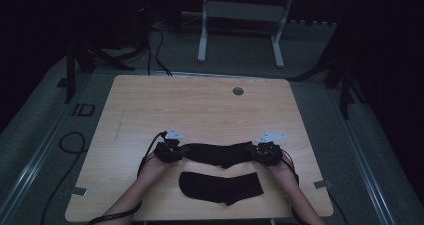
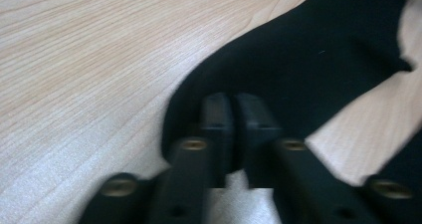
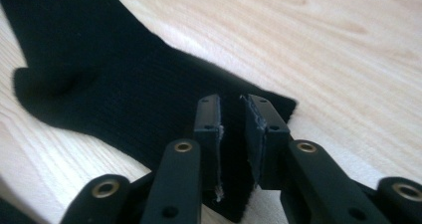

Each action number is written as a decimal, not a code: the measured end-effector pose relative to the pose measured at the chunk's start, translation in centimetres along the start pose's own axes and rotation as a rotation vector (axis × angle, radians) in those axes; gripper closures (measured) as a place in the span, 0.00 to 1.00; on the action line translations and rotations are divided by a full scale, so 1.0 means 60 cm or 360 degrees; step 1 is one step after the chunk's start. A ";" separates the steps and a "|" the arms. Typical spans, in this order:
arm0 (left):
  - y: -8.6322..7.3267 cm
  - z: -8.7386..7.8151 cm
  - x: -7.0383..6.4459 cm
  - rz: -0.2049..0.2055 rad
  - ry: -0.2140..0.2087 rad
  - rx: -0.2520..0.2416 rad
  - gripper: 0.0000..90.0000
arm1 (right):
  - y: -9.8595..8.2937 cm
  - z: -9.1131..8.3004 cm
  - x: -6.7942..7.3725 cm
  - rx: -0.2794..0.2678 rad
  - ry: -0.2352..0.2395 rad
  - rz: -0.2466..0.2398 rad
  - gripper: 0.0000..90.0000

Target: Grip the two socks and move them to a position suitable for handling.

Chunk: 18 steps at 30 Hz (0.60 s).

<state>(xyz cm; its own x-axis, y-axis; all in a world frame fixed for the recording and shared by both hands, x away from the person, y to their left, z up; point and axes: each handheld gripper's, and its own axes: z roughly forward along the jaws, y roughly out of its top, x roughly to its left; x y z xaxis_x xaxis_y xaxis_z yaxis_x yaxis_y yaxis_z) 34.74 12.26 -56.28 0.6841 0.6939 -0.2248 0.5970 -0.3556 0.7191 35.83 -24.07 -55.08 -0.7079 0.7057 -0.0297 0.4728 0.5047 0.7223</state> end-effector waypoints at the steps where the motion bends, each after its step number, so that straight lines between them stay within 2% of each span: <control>1: 0.000 -0.007 0.000 -0.0014 -0.0018 -0.0032 0.78 | 0.002 -0.005 0.001 -0.0014 0.0004 0.0005 0.81; 2: -0.001 -0.014 -0.001 -0.0019 -0.0022 -0.0057 0.72 | 0.004 -0.011 0.001 -0.0023 0.0017 0.0012 0.77; 4: -0.001 -0.029 -0.005 -0.0019 -0.0072 -0.0086 0.64 | 0.005 -0.022 0.004 -0.0041 0.0046 0.0029 0.71; 6: -0.004 -0.041 -0.014 0.0014 -0.0047 -0.0063 0.56 | 0.003 -0.031 0.008 -0.0052 0.0052 0.0036 0.68; 9: -0.014 -0.054 -0.025 0.0038 -0.0034 -0.0020 0.55 | -0.006 -0.042 0.015 -0.0046 0.0047 0.0027 0.66; 11: -0.024 -0.060 -0.031 -0.0002 -0.0042 0.0004 0.55 | -0.013 -0.048 0.017 -0.0041 0.0040 0.0044 0.65; 12: -0.024 -0.060 -0.031 -0.0002 -0.0042 0.0004 0.55 | -0.013 -0.048 0.017 -0.0041 0.0040 0.0044 0.65; 13: -0.037 -0.066 -0.038 -0.0035 -0.0070 0.0006 0.55 | -0.024 -0.056 0.019 -0.0030 0.0060 0.0071 0.64; 15: -0.051 -0.073 -0.048 -0.0056 -0.0098 -0.0006 0.55 | -0.037 -0.066 0.025 -0.0025 0.0070 0.0097 0.64; 16: -0.061 -0.077 -0.056 -0.0085 -0.0117 0.0018 0.55 | -0.042 -0.070 0.027 -0.0028 0.0076 0.0095 0.64; 18: -0.065 -0.078 -0.061 -0.0097 -0.0110 0.0032 0.55 | -0.051 -0.078 0.034 -0.0005 0.0075 0.0099 0.64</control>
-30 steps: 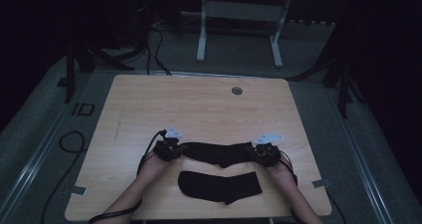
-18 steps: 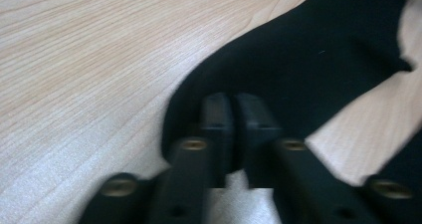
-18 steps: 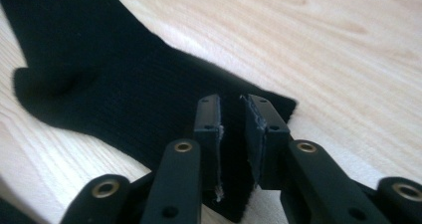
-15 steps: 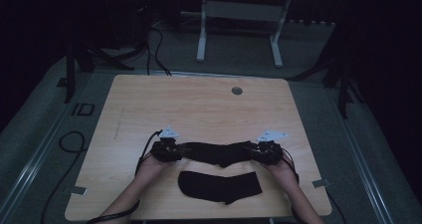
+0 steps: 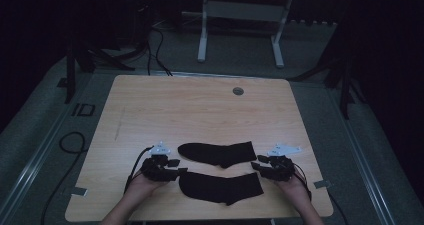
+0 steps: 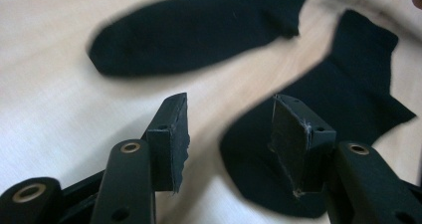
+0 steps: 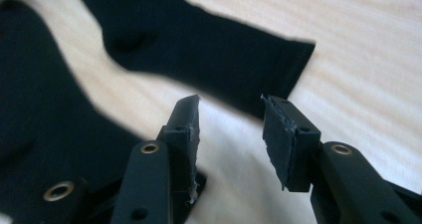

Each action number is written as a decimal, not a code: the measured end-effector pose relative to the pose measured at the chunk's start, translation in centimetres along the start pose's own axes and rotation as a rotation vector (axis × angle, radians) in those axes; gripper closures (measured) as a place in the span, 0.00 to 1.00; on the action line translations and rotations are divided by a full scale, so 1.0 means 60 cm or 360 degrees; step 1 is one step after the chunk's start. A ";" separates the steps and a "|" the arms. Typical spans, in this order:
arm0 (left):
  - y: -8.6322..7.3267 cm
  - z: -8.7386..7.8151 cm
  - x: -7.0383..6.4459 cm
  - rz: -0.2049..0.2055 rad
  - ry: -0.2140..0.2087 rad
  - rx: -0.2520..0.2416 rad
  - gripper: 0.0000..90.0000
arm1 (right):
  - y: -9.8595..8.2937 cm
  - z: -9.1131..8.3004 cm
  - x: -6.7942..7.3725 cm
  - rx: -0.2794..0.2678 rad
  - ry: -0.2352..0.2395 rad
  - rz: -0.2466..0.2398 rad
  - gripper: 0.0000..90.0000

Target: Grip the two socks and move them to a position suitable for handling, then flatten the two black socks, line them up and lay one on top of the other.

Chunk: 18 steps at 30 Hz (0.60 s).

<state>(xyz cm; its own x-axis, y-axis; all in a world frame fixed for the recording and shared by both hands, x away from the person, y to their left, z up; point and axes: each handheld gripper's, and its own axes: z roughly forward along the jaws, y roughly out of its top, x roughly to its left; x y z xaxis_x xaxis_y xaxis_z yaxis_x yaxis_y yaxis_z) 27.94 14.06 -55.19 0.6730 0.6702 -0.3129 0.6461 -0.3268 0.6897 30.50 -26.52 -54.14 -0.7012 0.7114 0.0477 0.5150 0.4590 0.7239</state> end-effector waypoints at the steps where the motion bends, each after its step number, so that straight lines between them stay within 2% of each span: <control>1: -0.003 0.000 -0.003 -0.0003 -0.0005 0.0011 0.55 | -0.006 -0.004 0.004 0.0003 0.0013 0.0003 0.64; 3: -0.008 0.001 -0.009 0.0009 0.0023 0.0039 0.55 | -0.016 -0.009 0.011 0.0009 0.0019 0.0006 0.63; 6: -0.014 0.005 -0.010 0.0008 0.0021 0.0055 0.55 | -0.032 -0.014 0.020 0.0034 0.0041 0.0025 0.63; 9: -0.018 0.015 -0.008 -0.0019 0.0036 0.0084 0.59 | -0.048 -0.014 0.027 0.0086 0.0040 0.0000 0.64; 12: -0.019 0.017 -0.012 0.0020 0.0051 0.0098 0.66 | -0.052 -0.014 0.027 0.0090 0.0059 0.0017 0.67; 14: -0.021 0.017 -0.014 0.0038 0.0048 0.0099 0.74 | -0.051 -0.013 0.028 0.0097 0.0069 0.0007 0.71; 17: -0.024 0.017 -0.015 0.0048 0.0058 0.0101 0.86 | -0.050 -0.011 0.032 0.0104 0.0090 -0.0004 0.83; 18: -0.025 0.017 -0.015 0.0037 0.0041 0.0098 0.90 | -0.050 -0.011 0.033 0.0105 0.0101 -0.0010 0.87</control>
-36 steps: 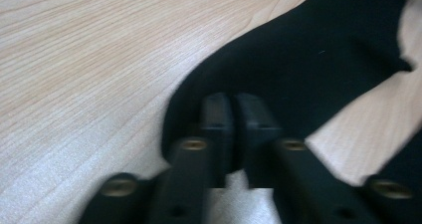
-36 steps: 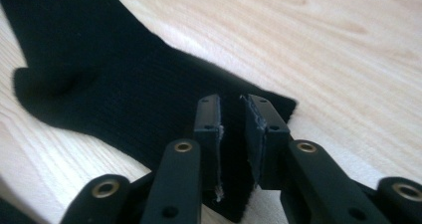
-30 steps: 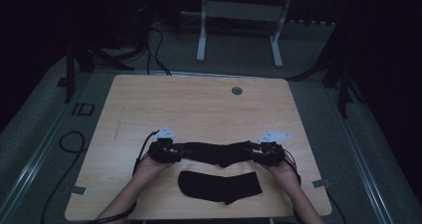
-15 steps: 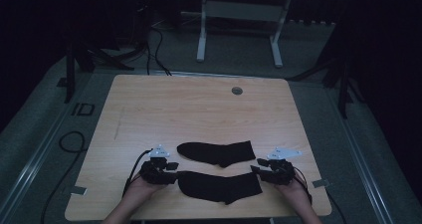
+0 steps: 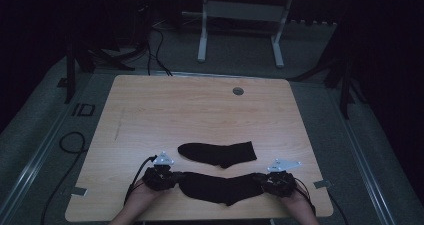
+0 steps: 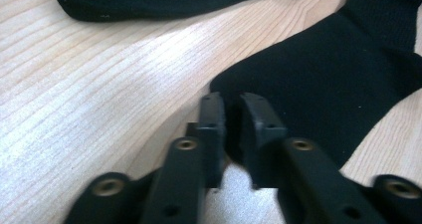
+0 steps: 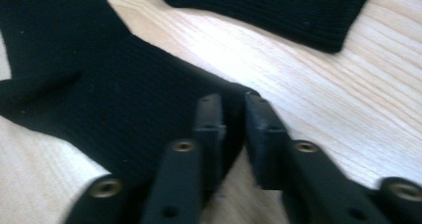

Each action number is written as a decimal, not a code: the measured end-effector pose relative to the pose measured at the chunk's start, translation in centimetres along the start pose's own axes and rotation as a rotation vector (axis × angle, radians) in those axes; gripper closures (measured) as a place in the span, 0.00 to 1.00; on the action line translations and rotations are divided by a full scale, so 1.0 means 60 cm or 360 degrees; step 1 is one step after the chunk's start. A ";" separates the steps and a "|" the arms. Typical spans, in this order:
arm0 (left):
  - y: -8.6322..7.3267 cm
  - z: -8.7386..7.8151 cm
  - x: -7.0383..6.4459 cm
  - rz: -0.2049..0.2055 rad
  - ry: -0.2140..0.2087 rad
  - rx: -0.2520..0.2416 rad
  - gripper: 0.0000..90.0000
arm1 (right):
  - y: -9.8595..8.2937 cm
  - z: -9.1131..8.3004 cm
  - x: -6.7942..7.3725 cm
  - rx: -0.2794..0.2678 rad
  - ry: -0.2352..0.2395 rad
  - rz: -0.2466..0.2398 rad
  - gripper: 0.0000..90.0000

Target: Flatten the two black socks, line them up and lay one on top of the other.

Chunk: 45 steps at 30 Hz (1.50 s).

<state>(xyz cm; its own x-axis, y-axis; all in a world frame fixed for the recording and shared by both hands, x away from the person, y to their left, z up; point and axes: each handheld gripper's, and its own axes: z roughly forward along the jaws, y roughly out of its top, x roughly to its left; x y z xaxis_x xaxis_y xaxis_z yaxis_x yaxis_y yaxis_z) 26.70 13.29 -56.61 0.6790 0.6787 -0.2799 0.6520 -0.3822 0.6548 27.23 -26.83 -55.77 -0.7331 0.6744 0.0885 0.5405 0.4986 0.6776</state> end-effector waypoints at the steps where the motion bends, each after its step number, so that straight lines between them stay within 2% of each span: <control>1: -0.001 0.000 0.000 0.0000 -0.0002 -0.0007 0.94 | 0.000 0.000 0.002 0.0004 0.0008 -0.0010 0.91; 5: 0.001 -0.006 -0.004 0.0007 0.0022 -0.0029 0.97 | 0.005 -0.002 0.009 0.0014 -0.0018 -0.0028 0.96; 8: 0.006 -0.019 -0.005 -0.0001 -0.0004 -0.0062 0.98 | 0.014 -0.012 0.012 -0.0013 -0.0027 -0.0041 0.96; 14: 0.023 -0.059 -0.008 0.0024 0.0021 -0.0154 0.98 | 0.052 -0.053 0.020 -0.0189 -0.0048 -0.0071 0.97; 18: 0.039 -0.080 -0.005 0.0035 0.0048 -0.0202 0.98 | 0.074 -0.066 0.022 -0.0246 -0.0051 -0.0100 0.97; 19: 0.061 -0.099 0.002 0.0030 0.0066 -0.0251 0.98 | 0.100 -0.072 0.016 -0.0295 -0.0071 -0.0134 0.97; 24: 0.100 -0.114 0.011 0.0052 0.0096 -0.0277 0.98 | 0.141 -0.072 -0.007 -0.0345 -0.0104 -0.0134 0.97; 26: 0.107 -0.114 0.016 0.0043 0.0101 -0.0276 0.98 | 0.155 -0.070 -0.018 -0.0349 -0.0123 -0.0132 0.97; 27: 0.120 -0.111 0.023 0.0037 0.0091 -0.0263 0.98 | 0.161 -0.069 -0.023 -0.0354 -0.0131 -0.0119 0.97; 29: 0.132 -0.105 0.029 0.0046 0.0117 -0.0246 0.98 | 0.171 -0.064 -0.032 -0.0337 -0.0148 -0.0112 0.97; 31: 0.138 -0.097 0.037 0.0040 0.0142 -0.0233 0.98 | 0.177 -0.058 -0.037 -0.0329 -0.0153 -0.0104 0.97; 33: 0.141 -0.091 0.041 0.0041 0.0141 -0.0218 0.98 | 0.179 -0.050 -0.039 -0.0314 -0.0164 -0.0106 0.97; 38: 0.139 -0.060 0.071 -0.0022 0.0151 -0.0157 0.98 | 0.172 -0.018 -0.057 -0.0264 -0.0152 -0.0052 0.97; 39: 0.138 -0.054 0.077 -0.0035 0.0132 -0.0145 0.98 | 0.170 -0.012 -0.061 -0.0248 -0.0149 -0.0042 0.97; 44: 0.134 -0.019 0.089 -0.0028 0.0146 -0.0071 0.98 | 0.158 0.019 -0.077 -0.0171 -0.0168 -0.0007 0.97; 45: 0.134 -0.019 0.089 -0.0028 0.0146 -0.0071 0.98 | 0.158 0.019 -0.077 -0.0171 -0.0168 -0.0007 0.97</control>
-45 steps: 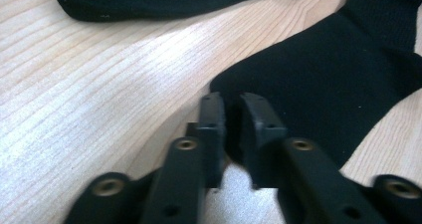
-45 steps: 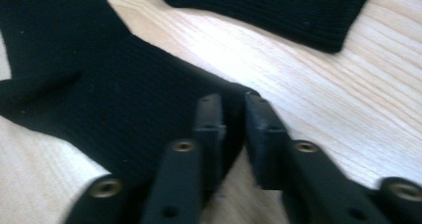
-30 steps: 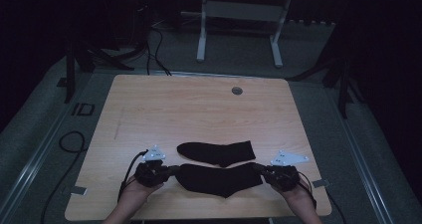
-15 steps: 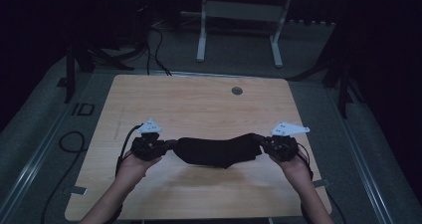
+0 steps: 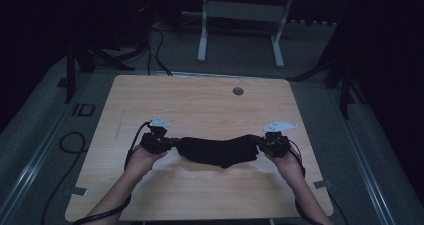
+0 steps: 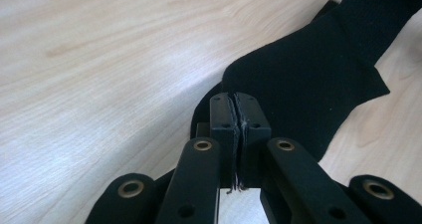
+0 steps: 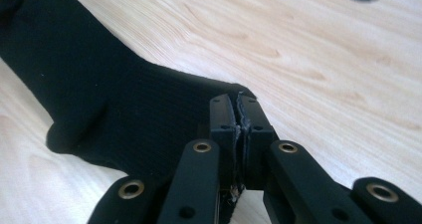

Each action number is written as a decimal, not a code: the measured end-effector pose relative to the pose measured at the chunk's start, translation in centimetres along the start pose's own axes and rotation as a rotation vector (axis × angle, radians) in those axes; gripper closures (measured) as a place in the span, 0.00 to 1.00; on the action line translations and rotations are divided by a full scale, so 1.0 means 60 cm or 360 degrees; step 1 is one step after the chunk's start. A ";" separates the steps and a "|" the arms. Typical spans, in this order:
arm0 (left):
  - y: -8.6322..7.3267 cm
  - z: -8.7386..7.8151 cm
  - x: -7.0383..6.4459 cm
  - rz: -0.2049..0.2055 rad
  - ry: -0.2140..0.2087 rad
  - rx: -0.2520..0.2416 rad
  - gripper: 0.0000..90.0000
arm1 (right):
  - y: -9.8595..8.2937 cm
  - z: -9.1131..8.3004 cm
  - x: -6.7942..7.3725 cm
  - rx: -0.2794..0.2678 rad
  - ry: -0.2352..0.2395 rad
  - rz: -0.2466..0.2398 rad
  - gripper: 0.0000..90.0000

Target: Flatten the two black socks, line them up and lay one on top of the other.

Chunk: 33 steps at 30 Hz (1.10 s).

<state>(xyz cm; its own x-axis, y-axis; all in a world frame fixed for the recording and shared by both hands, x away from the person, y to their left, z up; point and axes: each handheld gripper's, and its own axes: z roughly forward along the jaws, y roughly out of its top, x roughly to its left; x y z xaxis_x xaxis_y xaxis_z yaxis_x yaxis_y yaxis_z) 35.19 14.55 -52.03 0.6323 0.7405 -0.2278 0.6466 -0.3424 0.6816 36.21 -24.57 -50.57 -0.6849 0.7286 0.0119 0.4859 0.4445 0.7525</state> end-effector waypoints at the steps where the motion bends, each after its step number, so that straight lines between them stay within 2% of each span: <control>1: -0.002 0.010 0.004 -0.0003 0.0006 0.0011 0.98 | -0.007 0.011 -0.003 0.0036 0.0000 0.0006 0.97; 3: -0.002 0.014 0.007 -0.0014 -0.0010 0.0017 0.98 | -0.013 0.022 -0.006 0.0070 -0.0004 0.0015 0.97; 10: -0.013 0.043 0.022 -0.0014 0.0011 0.0069 0.98 | -0.035 0.050 -0.012 0.0154 -0.0011 0.0034 0.96; 14: -0.017 0.049 0.023 -0.0020 0.0017 0.0070 0.98 | -0.044 0.057 -0.016 0.0155 0.0002 0.0061 0.96; 19: -0.018 0.054 0.025 0.0007 0.0014 0.0096 0.97 | -0.045 0.058 -0.014 0.0152 -0.0005 0.0041 0.95; 22: -0.017 0.054 0.026 0.0001 0.0018 0.0097 0.95 | -0.043 0.055 -0.014 0.0151 -0.0002 0.0037 0.92; 25: -0.016 0.050 0.024 0.0009 0.0032 0.0086 0.83 | -0.041 0.052 -0.014 0.0128 -0.0003 0.0022 0.89; 27: -0.013 0.040 0.016 0.0073 0.0074 0.0084 0.71 | -0.035 0.041 -0.014 0.0075 0.0020 0.0032 0.76; 28: -0.013 0.036 0.013 0.0083 0.0089 0.0072 0.63 | -0.032 0.037 -0.014 0.0057 0.0015 0.0035 0.72; 30: -0.013 0.027 0.010 0.0100 0.0083 0.0036 0.56 | -0.024 0.028 -0.015 0.0028 0.0018 0.0031 0.64; 32: -0.012 0.024 0.009 0.0095 0.0091 0.0018 0.54 | -0.020 0.024 -0.015 0.0017 0.0023 0.0030 0.61; 33: -0.012 0.018 0.007 0.0100 0.0129 -0.0020 0.53 | -0.014 0.018 -0.013 0.0017 0.0007 -0.0012 0.56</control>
<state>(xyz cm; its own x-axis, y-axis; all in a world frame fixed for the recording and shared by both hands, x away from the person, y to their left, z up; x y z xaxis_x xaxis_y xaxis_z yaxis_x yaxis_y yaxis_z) 35.46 14.48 -53.38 0.6348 0.7621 -0.1276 0.6009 -0.3831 0.7015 36.94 -24.93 -51.93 -0.6909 0.7229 0.0092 0.4866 0.4556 0.7454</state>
